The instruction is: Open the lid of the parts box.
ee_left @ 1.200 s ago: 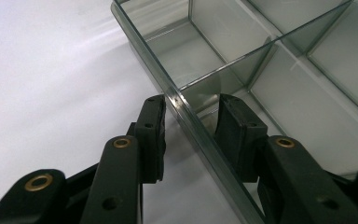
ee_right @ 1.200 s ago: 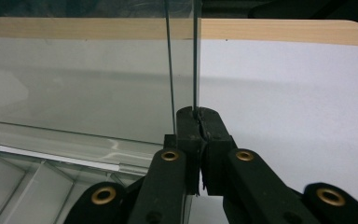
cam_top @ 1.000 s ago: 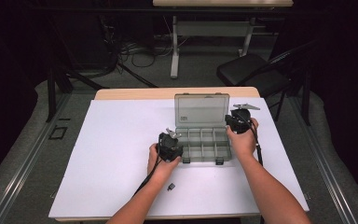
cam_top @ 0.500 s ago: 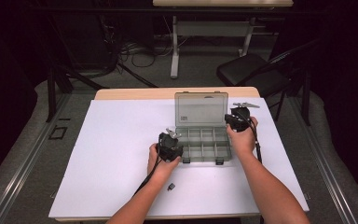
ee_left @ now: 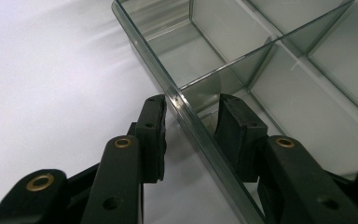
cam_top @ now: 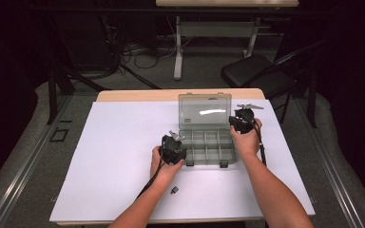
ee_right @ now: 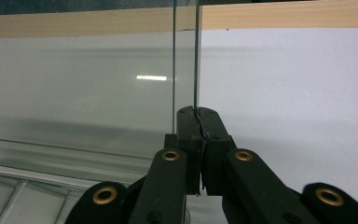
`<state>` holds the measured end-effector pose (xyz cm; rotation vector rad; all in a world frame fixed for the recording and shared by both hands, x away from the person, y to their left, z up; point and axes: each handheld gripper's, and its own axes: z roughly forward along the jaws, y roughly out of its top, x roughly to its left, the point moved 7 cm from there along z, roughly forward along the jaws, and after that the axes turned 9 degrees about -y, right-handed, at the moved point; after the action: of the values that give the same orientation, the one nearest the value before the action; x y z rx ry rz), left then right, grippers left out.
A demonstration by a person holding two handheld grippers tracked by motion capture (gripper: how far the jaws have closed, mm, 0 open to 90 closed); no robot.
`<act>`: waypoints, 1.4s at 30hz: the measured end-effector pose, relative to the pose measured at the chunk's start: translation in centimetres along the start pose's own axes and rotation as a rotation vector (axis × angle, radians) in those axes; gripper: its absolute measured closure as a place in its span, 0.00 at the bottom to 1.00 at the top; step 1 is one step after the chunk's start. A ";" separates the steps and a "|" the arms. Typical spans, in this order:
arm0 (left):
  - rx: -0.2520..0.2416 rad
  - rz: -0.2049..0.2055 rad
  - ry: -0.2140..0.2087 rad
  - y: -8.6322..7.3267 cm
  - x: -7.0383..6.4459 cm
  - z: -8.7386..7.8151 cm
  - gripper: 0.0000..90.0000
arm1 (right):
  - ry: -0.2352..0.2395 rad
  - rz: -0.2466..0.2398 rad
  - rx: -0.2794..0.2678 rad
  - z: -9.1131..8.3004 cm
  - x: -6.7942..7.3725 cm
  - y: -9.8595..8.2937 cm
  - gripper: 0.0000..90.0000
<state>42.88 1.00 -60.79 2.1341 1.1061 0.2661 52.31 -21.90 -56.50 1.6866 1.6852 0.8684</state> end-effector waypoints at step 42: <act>-0.005 -0.014 -0.005 0.0 0.0 0.0 0.70 | 0.020 0.051 0.033 1.4 -0.2 -0.3 0.99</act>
<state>42.84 1.01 -60.81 2.1210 1.1154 0.2562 53.21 -22.04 -57.59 1.7550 1.6853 0.8884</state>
